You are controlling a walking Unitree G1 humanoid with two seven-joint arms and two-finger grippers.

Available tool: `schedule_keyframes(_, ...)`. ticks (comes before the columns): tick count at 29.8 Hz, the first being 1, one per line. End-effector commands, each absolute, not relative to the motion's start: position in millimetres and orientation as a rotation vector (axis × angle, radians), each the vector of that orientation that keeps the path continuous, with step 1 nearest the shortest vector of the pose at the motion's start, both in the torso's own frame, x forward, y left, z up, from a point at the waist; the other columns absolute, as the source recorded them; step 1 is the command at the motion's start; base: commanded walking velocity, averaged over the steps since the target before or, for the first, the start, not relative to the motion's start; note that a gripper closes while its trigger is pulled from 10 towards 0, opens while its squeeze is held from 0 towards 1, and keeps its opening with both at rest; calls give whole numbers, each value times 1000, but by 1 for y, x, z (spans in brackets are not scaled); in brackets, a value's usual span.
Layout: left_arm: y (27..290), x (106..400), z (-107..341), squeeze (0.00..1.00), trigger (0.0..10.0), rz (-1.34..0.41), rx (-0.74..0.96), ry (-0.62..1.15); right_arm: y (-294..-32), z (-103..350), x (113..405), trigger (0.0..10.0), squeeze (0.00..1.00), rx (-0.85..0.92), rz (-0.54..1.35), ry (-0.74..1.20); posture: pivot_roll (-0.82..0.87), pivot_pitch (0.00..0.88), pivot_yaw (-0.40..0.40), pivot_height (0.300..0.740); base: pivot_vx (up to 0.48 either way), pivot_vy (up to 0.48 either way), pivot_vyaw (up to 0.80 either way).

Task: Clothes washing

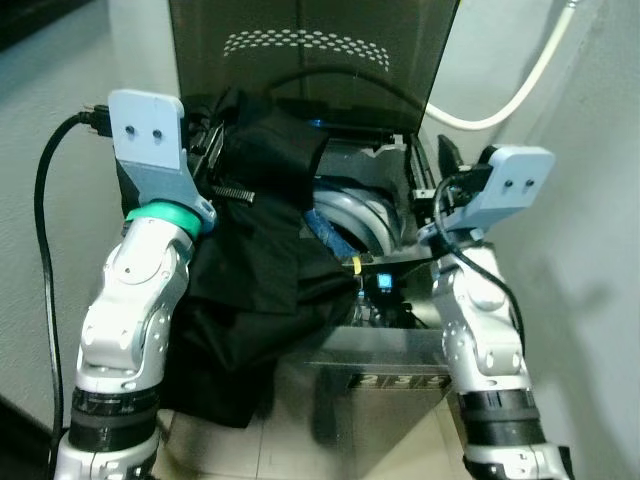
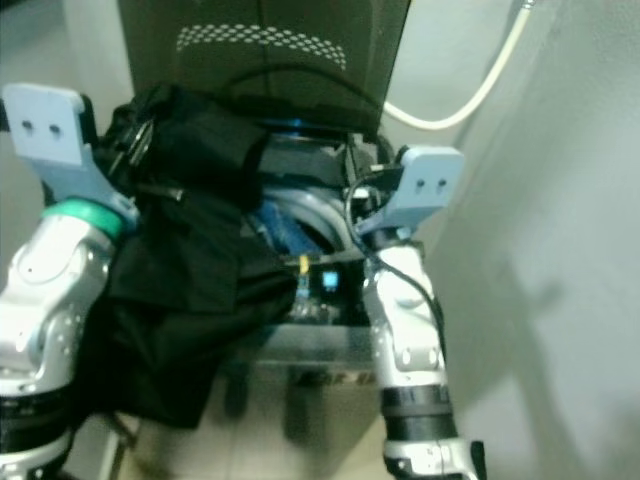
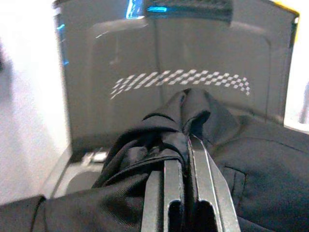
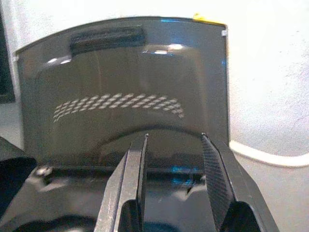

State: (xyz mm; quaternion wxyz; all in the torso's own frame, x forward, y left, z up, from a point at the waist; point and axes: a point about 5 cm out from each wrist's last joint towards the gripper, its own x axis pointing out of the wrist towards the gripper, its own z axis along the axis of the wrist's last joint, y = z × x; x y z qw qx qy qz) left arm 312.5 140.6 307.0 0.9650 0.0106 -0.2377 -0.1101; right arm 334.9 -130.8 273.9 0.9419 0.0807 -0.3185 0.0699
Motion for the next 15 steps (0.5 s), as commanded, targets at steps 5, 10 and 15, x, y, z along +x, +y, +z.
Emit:
schedule_keyframes(5, 132, 309, 308, 0, 10000, -275, 43, -498, -135, 276, 335, 10000, 0, 170, 124, -659, 55, 44, 4, 740, 0, 0, 0)
schedule_keyframes(10, 131, 308, 309, 0, 10000, -292, 13, -495, -136, 275, 334, 10000, 0, 171, 121, -657, 55, 44, 4, 740, 0, 0, 0)
schedule_keyframes(15, 131, 309, 310, 0, 10000, -295, 6, -499, -136, 275, 335, 10000, 0, 172, 122, -656, 55, 41, 2, 740, 0, 0, 0)
